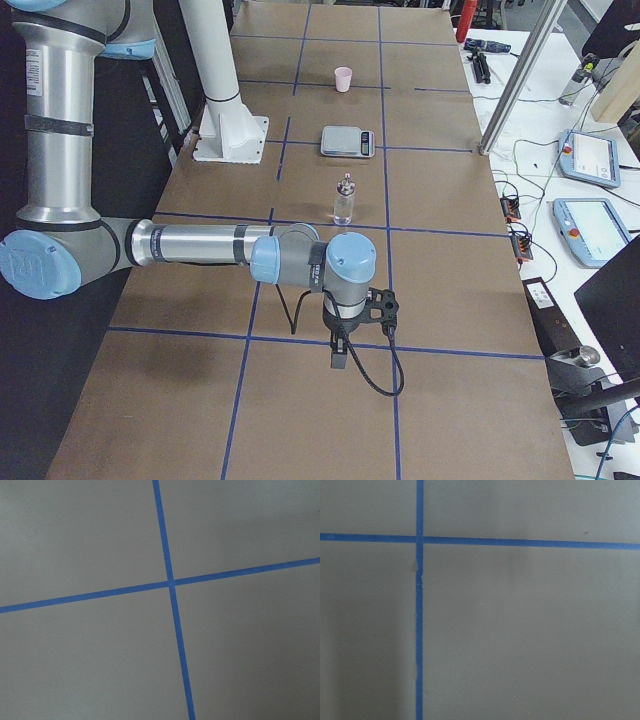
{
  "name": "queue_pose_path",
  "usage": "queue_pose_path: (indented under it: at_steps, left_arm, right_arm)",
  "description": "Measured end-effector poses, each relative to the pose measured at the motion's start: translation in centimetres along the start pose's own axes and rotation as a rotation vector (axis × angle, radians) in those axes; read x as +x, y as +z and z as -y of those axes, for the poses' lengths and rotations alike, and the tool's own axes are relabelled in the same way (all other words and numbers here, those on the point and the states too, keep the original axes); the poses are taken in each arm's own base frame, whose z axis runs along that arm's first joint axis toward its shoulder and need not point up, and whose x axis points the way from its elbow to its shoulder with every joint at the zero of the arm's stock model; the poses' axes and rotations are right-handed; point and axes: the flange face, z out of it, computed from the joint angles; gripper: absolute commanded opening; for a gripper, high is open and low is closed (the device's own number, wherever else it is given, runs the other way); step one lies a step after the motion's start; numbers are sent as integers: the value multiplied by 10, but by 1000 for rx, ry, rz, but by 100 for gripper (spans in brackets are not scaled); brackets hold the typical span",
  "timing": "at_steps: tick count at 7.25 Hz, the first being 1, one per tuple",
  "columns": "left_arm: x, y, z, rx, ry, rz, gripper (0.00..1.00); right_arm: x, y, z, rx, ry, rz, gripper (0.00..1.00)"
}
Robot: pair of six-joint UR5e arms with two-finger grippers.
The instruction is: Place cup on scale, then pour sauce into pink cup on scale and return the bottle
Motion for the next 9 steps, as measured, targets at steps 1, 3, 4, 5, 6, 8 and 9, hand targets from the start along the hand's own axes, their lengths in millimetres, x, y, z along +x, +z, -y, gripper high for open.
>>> queue_pose_path:
  at_steps: [1,3,4,5,6,8,9]
  left_arm:
    - [5,-2,4,15,23,2,100]
    - [27,2,17,55,116,-3,100]
    - [42,3,25,104,196,-7,100]
    - [57,-1,32,175,292,-9,100]
    - [71,-7,40,262,394,-6,100]
    - [90,-21,53,405,489,-14,100]
    - [99,-25,59,430,425,-41,100]
  right_arm:
    - [-5,-5,3,10,-14,-14,100]
    - [-58,-22,20,45,-124,-23,100]
    - [-85,-30,30,73,-186,-25,100]
    - [-103,-39,41,136,-252,-25,100]
    - [-115,-47,49,213,-309,-23,100]
    - [-118,-46,57,271,-278,5,100]
    - [-119,-45,59,274,-234,24,100]
